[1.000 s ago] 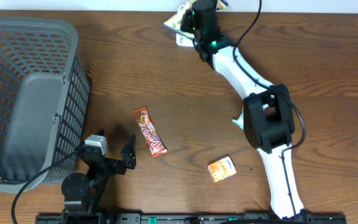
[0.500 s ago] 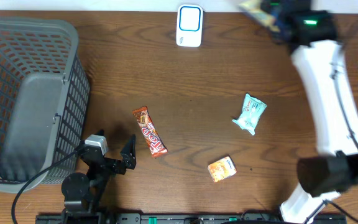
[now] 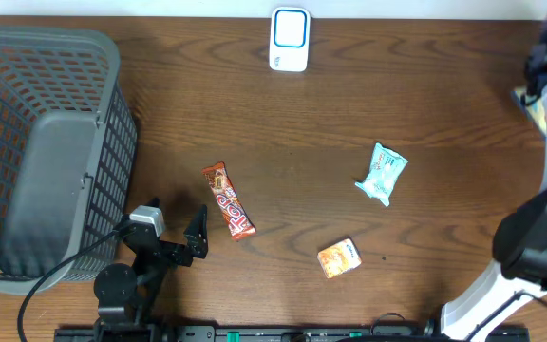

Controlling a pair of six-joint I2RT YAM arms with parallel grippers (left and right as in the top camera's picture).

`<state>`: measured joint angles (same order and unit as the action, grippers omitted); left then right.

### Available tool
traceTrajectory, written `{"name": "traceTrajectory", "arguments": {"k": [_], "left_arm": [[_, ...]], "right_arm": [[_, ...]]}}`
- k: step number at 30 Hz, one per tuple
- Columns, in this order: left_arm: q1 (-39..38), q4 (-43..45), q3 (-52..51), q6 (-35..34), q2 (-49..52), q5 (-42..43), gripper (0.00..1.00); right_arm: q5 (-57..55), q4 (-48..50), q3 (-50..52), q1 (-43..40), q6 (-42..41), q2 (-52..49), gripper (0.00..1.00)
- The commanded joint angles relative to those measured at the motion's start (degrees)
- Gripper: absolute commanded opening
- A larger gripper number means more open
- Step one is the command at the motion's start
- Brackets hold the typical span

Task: Scan the item barcode
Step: 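Move the snack bag to the right edge and release it, then reach the right gripper down and grasp the green wipes pack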

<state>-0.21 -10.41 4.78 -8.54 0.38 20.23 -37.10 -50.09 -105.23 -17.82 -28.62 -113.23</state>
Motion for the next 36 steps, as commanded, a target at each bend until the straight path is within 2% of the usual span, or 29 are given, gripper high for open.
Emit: {"name": "traceTrajectory", "arguments": {"k": [1,7,9,11,12,13,16,19,24,26,27,30,32,36], "left_arm": [[0.13,-1.51,-0.90,0.98,-0.04,-0.15,0.98],[0.13,-1.51,-0.90,0.98,-0.04,-0.13,0.98],[0.13,-1.51,-0.92,0.98,-0.04,-0.13,0.98],[0.13,-1.51,-0.90,0.98,-0.04,-0.13,0.98],[0.13,-1.51,-0.90,0.98,-0.04,-0.15,0.98],[0.13,-1.51,-0.90,0.98,-0.04,-0.15,0.98],[0.13,-1.51,-0.90,0.98,-0.04,-0.13,0.98],[0.13,-1.51,-0.90,0.98,-0.04,-0.13,0.98],[0.13,-1.51,-0.90,0.98,-0.04,-0.13,0.98],[0.13,-1.51,-0.90,0.98,-0.04,-0.13,0.98],[0.13,-1.51,-0.90,0.98,-0.04,-0.15,0.98],[0.13,-1.51,-0.90,0.98,-0.04,-0.13,0.98],[0.13,-1.51,-0.90,0.98,-0.04,-0.13,0.98],[0.13,-1.51,-0.90,0.98,-0.04,-0.13,0.98]], "right_arm": [[-1.95,3.41,4.22,-2.73,6.45,-3.78,0.01],[1.07,5.68,5.29,-4.37,8.22,-7.21,0.02],[1.01,7.15,5.27,-4.28,9.75,-7.23,0.09],[0.98,7.96,4.96,-4.26,12.61,-6.97,0.41],[0.98,7.93,4.72,-4.24,13.94,-6.62,0.60],[0.96,7.93,4.70,-4.24,14.14,-6.21,0.72],[1.11,7.45,4.68,-4.17,13.86,-4.15,0.83],[2.78,7.30,4.68,-3.78,12.57,-0.76,0.98],[13.66,7.08,4.68,-2.99,9.60,7.87,0.99],[21.11,6.99,4.68,-2.75,8.92,12.33,0.99],[30.08,5.99,4.68,-2.47,8.92,16.94,0.99],[41.72,2.78,4.70,-1.68,8.57,23.41,0.99],[44.83,-0.04,4.70,-0.48,4.94,26.71,0.99],[44.26,-8.13,4.72,4.66,-1.77,30.45,0.99]]}}
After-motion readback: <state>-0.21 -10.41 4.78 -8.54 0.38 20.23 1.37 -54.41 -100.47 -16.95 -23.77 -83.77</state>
